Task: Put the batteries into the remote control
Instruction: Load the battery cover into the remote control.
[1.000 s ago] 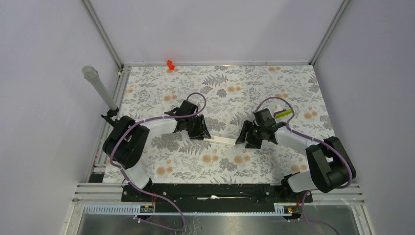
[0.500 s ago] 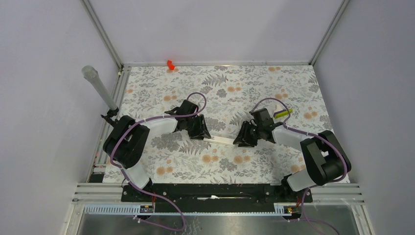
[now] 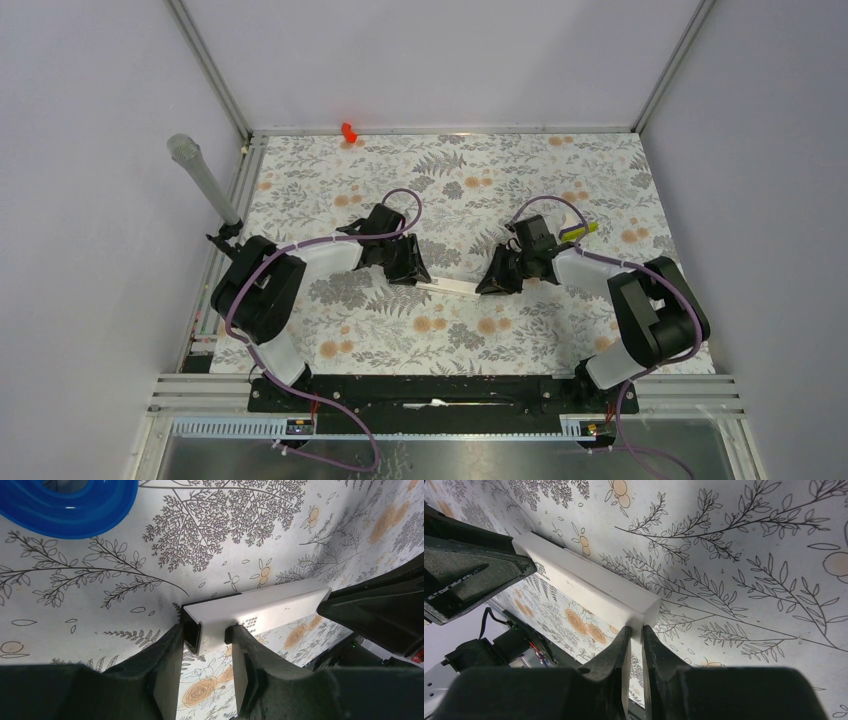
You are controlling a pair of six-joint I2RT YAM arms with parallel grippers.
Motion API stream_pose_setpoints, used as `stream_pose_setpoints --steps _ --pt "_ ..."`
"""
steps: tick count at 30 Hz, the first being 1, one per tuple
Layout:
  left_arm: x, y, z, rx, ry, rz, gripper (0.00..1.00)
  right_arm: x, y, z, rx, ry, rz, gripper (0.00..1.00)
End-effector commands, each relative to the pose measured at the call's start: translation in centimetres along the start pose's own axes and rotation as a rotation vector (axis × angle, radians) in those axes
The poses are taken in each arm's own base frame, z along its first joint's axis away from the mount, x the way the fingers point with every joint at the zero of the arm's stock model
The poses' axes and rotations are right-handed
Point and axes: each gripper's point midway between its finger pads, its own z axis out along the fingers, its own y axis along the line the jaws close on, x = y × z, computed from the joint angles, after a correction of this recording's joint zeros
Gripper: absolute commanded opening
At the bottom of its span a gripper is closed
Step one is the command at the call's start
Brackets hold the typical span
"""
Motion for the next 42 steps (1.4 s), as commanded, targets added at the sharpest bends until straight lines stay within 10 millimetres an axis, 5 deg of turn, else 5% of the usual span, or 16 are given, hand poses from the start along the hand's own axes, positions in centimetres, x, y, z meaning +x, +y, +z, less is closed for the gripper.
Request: stream_pose_setpoints --steps 1,6,17,28,42 --pt "4.2 6.7 1.4 -0.225 0.119 -0.012 0.16 1.8 -4.2 1.6 0.175 0.042 0.010 0.14" --pt "4.4 5.6 1.5 -0.155 0.127 -0.003 0.00 2.7 -3.9 2.9 0.192 0.062 -0.011 0.18" --pt "5.3 3.9 1.5 -0.019 0.164 0.036 0.00 2.2 -4.8 4.5 0.316 0.011 0.009 0.22" --pt "5.1 4.5 1.3 0.039 0.150 0.000 0.00 1.0 -5.3 3.9 0.453 -0.057 0.027 0.31" --pt "4.6 3.4 1.2 0.109 0.142 -0.020 0.00 1.8 -2.8 5.7 0.434 -0.057 0.088 0.32"
